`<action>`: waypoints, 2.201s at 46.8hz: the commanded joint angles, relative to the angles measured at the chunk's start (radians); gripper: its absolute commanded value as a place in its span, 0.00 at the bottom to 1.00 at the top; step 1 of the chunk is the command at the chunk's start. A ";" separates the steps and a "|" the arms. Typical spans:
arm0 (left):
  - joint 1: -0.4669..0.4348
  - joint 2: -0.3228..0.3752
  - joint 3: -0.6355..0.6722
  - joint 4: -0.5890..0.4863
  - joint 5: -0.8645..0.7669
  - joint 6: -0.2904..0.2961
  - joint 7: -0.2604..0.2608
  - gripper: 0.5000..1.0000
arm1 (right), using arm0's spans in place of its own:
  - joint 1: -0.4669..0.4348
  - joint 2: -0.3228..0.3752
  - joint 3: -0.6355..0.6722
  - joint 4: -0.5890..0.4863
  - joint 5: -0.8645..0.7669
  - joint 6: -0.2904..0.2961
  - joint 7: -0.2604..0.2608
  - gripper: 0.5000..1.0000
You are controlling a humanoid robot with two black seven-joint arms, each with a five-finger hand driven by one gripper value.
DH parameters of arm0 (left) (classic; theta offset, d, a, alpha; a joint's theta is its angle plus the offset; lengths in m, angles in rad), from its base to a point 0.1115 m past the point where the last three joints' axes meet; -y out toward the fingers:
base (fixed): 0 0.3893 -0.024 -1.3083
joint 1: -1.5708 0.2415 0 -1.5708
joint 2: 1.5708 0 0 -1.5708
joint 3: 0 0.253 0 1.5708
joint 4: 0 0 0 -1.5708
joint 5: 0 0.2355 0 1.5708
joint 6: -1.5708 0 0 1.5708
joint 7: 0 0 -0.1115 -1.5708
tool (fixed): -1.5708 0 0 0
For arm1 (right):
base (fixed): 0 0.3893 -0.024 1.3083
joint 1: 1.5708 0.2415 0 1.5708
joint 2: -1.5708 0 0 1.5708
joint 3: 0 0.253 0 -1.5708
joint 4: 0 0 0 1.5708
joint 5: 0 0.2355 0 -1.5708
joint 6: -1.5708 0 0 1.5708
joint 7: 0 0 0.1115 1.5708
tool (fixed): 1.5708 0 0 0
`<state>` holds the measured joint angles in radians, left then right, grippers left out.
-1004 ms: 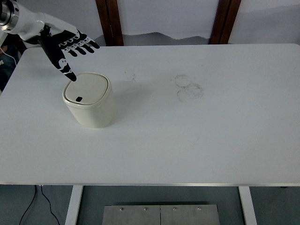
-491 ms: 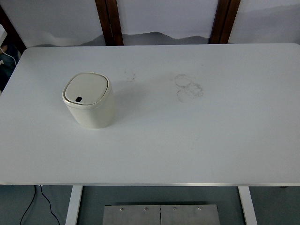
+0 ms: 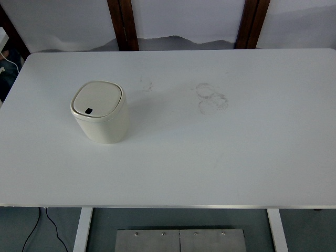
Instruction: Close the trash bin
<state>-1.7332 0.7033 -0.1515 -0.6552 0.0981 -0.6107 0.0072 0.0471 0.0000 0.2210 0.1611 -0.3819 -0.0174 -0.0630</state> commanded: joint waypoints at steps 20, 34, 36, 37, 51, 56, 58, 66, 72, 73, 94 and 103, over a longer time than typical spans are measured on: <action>0.300 0.002 -0.263 0.174 -0.241 0.000 -0.041 1.00 | -0.010 0.000 0.001 0.000 0.000 0.000 -0.004 0.99; 0.504 0.002 -0.407 0.224 -0.343 0.000 -0.053 1.00 | -0.013 0.000 0.001 0.000 0.001 0.000 -0.004 0.99; 0.535 0.001 -0.422 0.226 -0.360 0.000 -0.062 1.00 | -0.013 0.000 0.001 0.000 0.000 0.000 -0.004 0.99; 0.552 -0.001 -0.430 0.226 -0.369 0.000 -0.067 1.00 | -0.013 0.000 0.001 0.000 0.000 0.000 -0.004 0.99; 0.757 -0.025 -0.502 0.226 -0.439 0.002 -0.088 1.00 | -0.015 0.000 0.003 0.000 0.000 0.000 -0.003 0.99; 0.813 -0.051 -0.504 0.227 -0.439 0.040 -0.099 1.00 | -0.015 0.000 0.003 0.000 0.000 0.000 -0.003 0.99; 0.834 -0.051 -0.504 0.227 -0.439 0.052 -0.101 1.00 | -0.015 0.000 0.001 0.000 0.000 0.000 -0.003 0.99; 0.880 -0.053 -0.504 0.227 -0.439 0.054 -0.102 1.00 | -0.015 0.000 0.001 0.000 0.000 0.000 -0.003 0.99; 0.888 -0.053 -0.504 0.227 -0.440 0.054 -0.102 1.00 | -0.015 0.000 0.001 0.000 0.000 0.000 -0.003 0.99; 0.888 -0.053 -0.504 0.227 -0.440 0.054 -0.102 1.00 | -0.015 0.000 0.001 0.000 0.000 0.000 -0.003 0.99; 0.923 -0.061 -0.502 0.227 -0.439 0.078 -0.102 1.00 | -0.015 0.000 0.001 0.000 0.000 0.000 -0.003 0.99; 0.923 -0.062 -0.502 0.227 -0.437 0.080 -0.102 1.00 | -0.016 0.000 0.000 0.000 0.000 0.000 -0.003 0.99</action>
<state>-0.8100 0.6428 -0.6534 -0.4280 -0.3397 -0.5322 -0.0951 0.0311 -0.0001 0.2220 0.1608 -0.3820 -0.0171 -0.0658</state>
